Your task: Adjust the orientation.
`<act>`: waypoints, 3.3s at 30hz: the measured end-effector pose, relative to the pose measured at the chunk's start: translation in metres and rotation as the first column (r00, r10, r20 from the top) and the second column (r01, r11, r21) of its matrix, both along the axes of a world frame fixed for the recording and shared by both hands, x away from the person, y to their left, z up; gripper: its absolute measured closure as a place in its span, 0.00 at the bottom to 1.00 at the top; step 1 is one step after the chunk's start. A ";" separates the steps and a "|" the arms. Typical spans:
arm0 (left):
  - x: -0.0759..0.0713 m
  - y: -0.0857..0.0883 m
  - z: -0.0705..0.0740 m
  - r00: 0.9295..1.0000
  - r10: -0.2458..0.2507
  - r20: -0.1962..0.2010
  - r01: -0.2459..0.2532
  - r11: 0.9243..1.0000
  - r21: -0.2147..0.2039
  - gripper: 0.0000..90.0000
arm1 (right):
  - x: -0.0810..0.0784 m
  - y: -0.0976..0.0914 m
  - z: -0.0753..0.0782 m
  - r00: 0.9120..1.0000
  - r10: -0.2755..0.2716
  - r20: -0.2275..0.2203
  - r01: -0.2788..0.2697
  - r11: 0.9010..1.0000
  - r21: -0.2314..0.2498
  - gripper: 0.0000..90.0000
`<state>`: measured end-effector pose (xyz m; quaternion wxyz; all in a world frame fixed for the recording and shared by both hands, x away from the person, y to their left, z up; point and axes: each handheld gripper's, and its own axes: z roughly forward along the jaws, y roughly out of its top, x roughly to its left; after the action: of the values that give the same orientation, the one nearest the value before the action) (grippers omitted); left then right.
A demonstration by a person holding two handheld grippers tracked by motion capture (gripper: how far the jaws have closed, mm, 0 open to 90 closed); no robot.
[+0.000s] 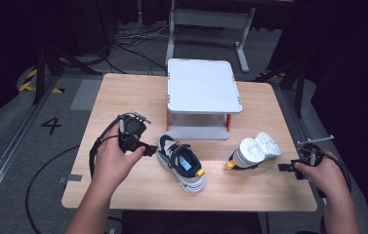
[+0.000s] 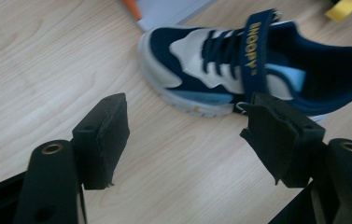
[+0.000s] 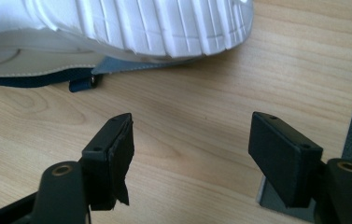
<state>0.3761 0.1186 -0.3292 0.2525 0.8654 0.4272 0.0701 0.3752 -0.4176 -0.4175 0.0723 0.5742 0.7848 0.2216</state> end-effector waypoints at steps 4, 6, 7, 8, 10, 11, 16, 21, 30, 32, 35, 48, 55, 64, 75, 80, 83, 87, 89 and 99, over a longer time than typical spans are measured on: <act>0.005 -0.024 -0.005 0.999 -0.019 0.040 0.018 0.999 0.031 0.33 | -0.005 -0.001 -0.002 1.000 0.001 0.001 -0.001 1.000 -0.007 0.36; 0.006 -0.029 -0.007 0.998 -0.019 0.052 0.016 0.999 0.044 0.33 | -0.006 0.000 -0.002 1.000 -0.001 -0.001 0.001 1.000 -0.008 0.37; 0.007 -0.033 -0.009 0.998 -0.021 0.050 0.019 0.999 0.051 0.33 | -0.006 0.001 -0.003 1.000 0.002 -0.003 -0.002 1.000 -0.011 0.37; 0.009 -0.037 -0.011 0.999 -0.027 0.021 0.026 0.999 0.039 0.36 | -0.007 0.002 -0.003 1.000 0.007 -0.002 -0.007 1.000 -0.016 0.37; 0.013 -0.044 -0.014 0.999 -0.033 -0.005 0.033 0.999 0.022 0.37 | -0.007 0.005 -0.003 1.000 0.011 -0.001 -0.011 1.000 -0.008 0.37; 0.014 -0.046 -0.015 0.999 -0.033 -0.014 0.033 0.999 0.019 0.38 | -0.008 0.005 -0.003 1.000 0.012 0.000 -0.012 1.000 -0.008 0.37; 0.022 -0.066 -0.026 0.997 -0.018 -0.070 0.020 1.000 0.016 0.45 | -0.008 0.008 -0.005 1.000 0.019 -0.006 -0.019 1.000 -0.012 0.37; 0.029 -0.079 -0.042 0.994 -0.024 -0.107 0.029 0.998 0.052 0.47 | -0.006 0.011 -0.006 1.000 0.024 -0.007 -0.024 1.000 -0.015 0.38; 0.034 -0.087 -0.057 0.992 -0.015 -0.124 0.026 0.996 0.086 0.50 | -0.003 0.016 -0.006 0.999 0.040 -0.005 -0.040 0.999 -0.014 0.38; 0.035 -0.087 -0.059 0.993 -0.012 -0.115 0.022 0.996 0.089 0.52 | -0.003 0.017 -0.006 0.999 0.043 -0.007 -0.043 0.999 -0.016 0.39; 0.034 -0.086 -0.057 0.996 -0.014 -0.093 0.022 0.996 0.085 0.64 | -0.003 0.018 -0.006 0.999 0.046 -0.006 -0.046 0.999 -0.023 0.39; 0.026 -0.091 -0.049 0.998 -0.055 -0.030 0.057 0.996 0.074 0.83 | -0.003 0.018 -0.006 0.999 0.048 -0.006 -0.048 0.999 -0.022 0.39; 0.025 -0.093 -0.032 0.983 -0.184 0.006 0.183 0.981 0.060 0.82 | -0.006 0.016 -0.007 0.999 0.042 -0.011 -0.043 0.999 -0.021 0.39; 0.038 -0.096 -0.020 0.913 -0.408 0.028 0.404 0.910 0.091 0.82 | -0.017 0.008 -0.008 1.000 0.010 -0.012 -0.010 1.000 -0.022 0.39; 0.070 -0.106 -0.021 0.796 -0.593 0.119 0.575 0.803 0.154 0.81 | -0.039 -0.005 -0.014 0.998 -0.057 -0.028 0.056 0.998 -0.029 0.38; 0.090 -0.113 -0.030 0.763 -0.636 0.120 0.611 0.769 0.191 0.81 | -0.042 -0.001 -0.021 0.998 -0.045 -0.046 0.044 0.998 -0.037 0.38; 0.096 -0.115 -0.033 0.767 -0.632 0.112 0.607 0.771 0.193 0.81 | -0.043 0.003 -0.022 0.998 -0.038 -0.045 0.037 0.999 -0.036 0.38; 0.104 -0.114 -0.040 0.775 -0.623 0.105 0.597 0.777 0.202 0.81 | -0.044 0.005 -0.022 0.999 -0.026 -0.041 0.024 0.999 -0.037 0.38; 0.106 -0.114 -0.043 0.775 -0.622 0.111 0.599 0.779 0.185 0.81 | -0.045 0.006 -0.022 0.999 -0.025 -0.044 0.023 0.999 -0.033 0.38; 0.095 -0.122 -0.043 0.841 -0.539 0.044 0.520 0.829 0.206 0.51 | -0.044 0.009 -0.019 0.999 -0.011 -0.031 0.010 0.999 -0.031 0.37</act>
<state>0.4711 -0.0034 -0.3718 0.2012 0.9648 0.1490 0.0799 0.3312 -0.4090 -0.4364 0.0698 0.5805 0.7862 0.2001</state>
